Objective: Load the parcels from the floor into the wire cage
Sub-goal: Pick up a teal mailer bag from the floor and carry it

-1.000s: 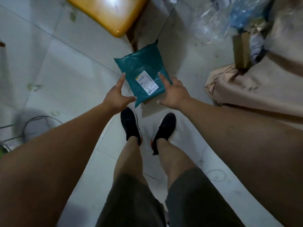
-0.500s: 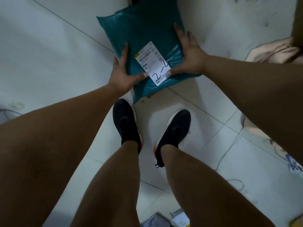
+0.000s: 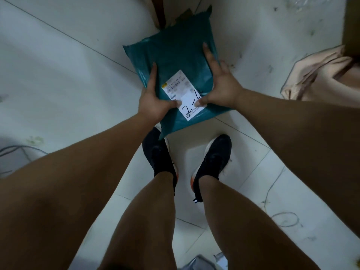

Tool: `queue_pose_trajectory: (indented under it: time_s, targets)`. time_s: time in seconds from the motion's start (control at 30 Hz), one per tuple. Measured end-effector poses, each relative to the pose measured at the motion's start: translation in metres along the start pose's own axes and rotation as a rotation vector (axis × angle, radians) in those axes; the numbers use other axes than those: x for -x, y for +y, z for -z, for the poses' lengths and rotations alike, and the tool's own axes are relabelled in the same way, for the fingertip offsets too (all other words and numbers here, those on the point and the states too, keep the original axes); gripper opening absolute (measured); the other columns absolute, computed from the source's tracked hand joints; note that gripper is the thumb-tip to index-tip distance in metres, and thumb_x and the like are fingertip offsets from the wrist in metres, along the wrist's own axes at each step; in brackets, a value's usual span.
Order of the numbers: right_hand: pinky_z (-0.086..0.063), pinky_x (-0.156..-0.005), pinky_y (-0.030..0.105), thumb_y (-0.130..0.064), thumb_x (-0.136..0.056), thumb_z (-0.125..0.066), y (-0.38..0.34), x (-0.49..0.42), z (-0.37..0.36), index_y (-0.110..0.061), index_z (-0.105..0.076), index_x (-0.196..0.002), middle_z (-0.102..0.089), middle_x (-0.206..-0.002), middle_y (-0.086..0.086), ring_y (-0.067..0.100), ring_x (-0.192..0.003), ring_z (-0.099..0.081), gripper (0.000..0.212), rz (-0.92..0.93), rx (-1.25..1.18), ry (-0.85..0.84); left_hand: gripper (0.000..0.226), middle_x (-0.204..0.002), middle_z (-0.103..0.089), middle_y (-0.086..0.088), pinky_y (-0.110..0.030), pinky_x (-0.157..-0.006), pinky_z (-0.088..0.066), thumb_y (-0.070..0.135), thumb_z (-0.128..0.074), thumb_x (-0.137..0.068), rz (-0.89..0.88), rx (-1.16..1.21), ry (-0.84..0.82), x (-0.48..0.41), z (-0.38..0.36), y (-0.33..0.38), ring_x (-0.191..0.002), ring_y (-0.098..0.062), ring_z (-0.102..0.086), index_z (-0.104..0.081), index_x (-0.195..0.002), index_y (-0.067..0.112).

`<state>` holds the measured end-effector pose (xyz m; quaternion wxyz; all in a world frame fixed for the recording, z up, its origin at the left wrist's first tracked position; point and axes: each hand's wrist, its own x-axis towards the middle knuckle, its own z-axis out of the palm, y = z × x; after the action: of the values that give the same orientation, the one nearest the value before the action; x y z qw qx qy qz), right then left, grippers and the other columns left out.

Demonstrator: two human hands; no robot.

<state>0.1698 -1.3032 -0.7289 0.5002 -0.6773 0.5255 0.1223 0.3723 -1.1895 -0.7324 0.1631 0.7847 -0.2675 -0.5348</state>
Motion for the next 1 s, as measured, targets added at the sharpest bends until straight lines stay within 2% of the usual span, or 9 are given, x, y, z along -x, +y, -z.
queue_pose_trajectory:
  time_s: [0.1, 0.23, 0.4, 0.5, 0.6, 0.73, 0.87, 0.93, 1.0]
  targets:
    - [-0.036, -0.119, 0.051, -0.038, -0.050, -0.101, -0.015, 0.042, 0.000, -0.057, 0.012, -0.155, -0.016, -0.164, 0.015, 0.038, -0.148, -0.032, 0.155, -0.042, -0.057, 0.002, 0.129, -0.148, -0.049, 0.000, -0.040, -0.111, -0.047, 0.033, -0.092, -0.062, -0.014, -0.064, -0.028, 0.039, 0.017, 0.014, -0.131, -0.023, -0.053, -0.008, -0.155, 0.062]
    - [-0.027, -0.120, 0.043, -0.034, -0.055, -0.100, -0.041, 0.123, 0.011, -0.050, 0.008, -0.159, -0.010, -0.166, 0.010, 0.032, -0.152, -0.023, 0.151, -0.047, -0.186, 0.047, 0.127, -0.145, -0.047, -0.005, -0.039, -0.106, -0.046, 0.032, -0.093, -0.067, -0.029, -0.189, -0.088, 0.107, 0.046, 0.051, -0.131, -0.026, -0.051, -0.006, -0.156, 0.061]
    - [-0.029, -0.122, 0.047, -0.038, -0.054, -0.100, -0.080, 0.222, 0.047, -0.055, 0.009, -0.157, -0.012, -0.166, 0.008, 0.033, -0.151, -0.026, 0.151, -0.106, -0.267, 0.071, 0.127, -0.146, -0.048, -0.005, -0.054, -0.108, -0.049, 0.030, -0.093, -0.068, -0.042, -0.273, -0.156, 0.197, 0.076, 0.111, -0.133, -0.032, -0.051, -0.006, -0.154, 0.064]
    - [-0.026, -0.118, 0.035, -0.038, -0.054, -0.101, -0.102, 0.270, 0.073, -0.056, 0.006, -0.157, -0.016, -0.164, 0.007, 0.029, -0.150, -0.029, 0.149, -0.142, -0.328, 0.120, 0.124, -0.153, -0.045, -0.004, -0.051, -0.111, -0.047, 0.029, -0.093, -0.070, -0.099, -0.314, -0.187, 0.236, 0.093, 0.149, -0.138, -0.030, -0.047, -0.008, -0.156, 0.060]
    - [-0.024, -0.111, 0.025, -0.039, -0.055, -0.100, -0.127, 0.317, 0.099, -0.056, 0.003, -0.157, -0.020, -0.161, 0.005, 0.026, -0.148, -0.031, 0.146, -0.163, -0.388, 0.206, 0.124, -0.158, -0.040, -0.001, -0.046, -0.111, -0.047, 0.027, -0.093, -0.071, -0.184, -0.368, -0.202, 0.270, 0.113, 0.197, -0.142, -0.026, -0.044, -0.009, -0.157, 0.059]
    - [-0.021, -0.112, 0.022, -0.035, -0.054, -0.101, -0.172, 0.384, 0.133, -0.054, 0.002, -0.158, -0.021, -0.160, 0.005, 0.023, -0.149, -0.029, 0.147, -0.180, -0.494, 0.353, 0.128, -0.158, -0.041, 0.001, -0.046, -0.107, -0.051, 0.023, -0.094, -0.063, -0.285, -0.437, -0.251, 0.324, 0.143, 0.269, -0.137, -0.023, -0.049, -0.013, -0.154, 0.063]
    - [-0.015, -0.112, 0.018, -0.031, -0.053, -0.101, -0.220, 0.453, 0.161, -0.050, 0.001, -0.160, -0.015, -0.166, 0.004, 0.021, -0.153, -0.021, 0.148, -0.193, -0.576, 0.515, 0.131, -0.160, -0.039, 0.002, -0.045, -0.110, -0.048, 0.022, -0.097, -0.060, -0.421, -0.551, -0.290, 0.388, 0.173, 0.338, -0.139, -0.022, -0.046, -0.016, -0.156, 0.059]
    - [-0.013, -0.111, 0.018, -0.031, -0.053, -0.100, -0.243, 0.489, 0.172, -0.048, 0.000, -0.161, -0.014, -0.167, 0.005, 0.020, -0.154, -0.017, 0.148, -0.190, -0.608, 0.589, 0.133, -0.159, -0.040, 0.002, -0.048, -0.111, -0.047, 0.028, -0.097, -0.056, -0.499, -0.609, -0.310, 0.418, 0.186, 0.365, -0.139, -0.023, -0.046, -0.015, -0.153, 0.063]
    - [-0.012, -0.110, 0.017, -0.032, -0.054, -0.101, -0.259, 0.525, 0.180, -0.046, 0.000, -0.161, -0.015, -0.167, 0.007, 0.019, -0.153, -0.018, 0.148, -0.204, -0.629, 0.662, 0.130, -0.158, -0.040, 0.001, -0.050, -0.105, -0.052, 0.026, -0.096, -0.059, -0.543, -0.667, -0.324, 0.449, 0.192, 0.390, -0.135, -0.026, -0.050, -0.014, -0.149, 0.069]
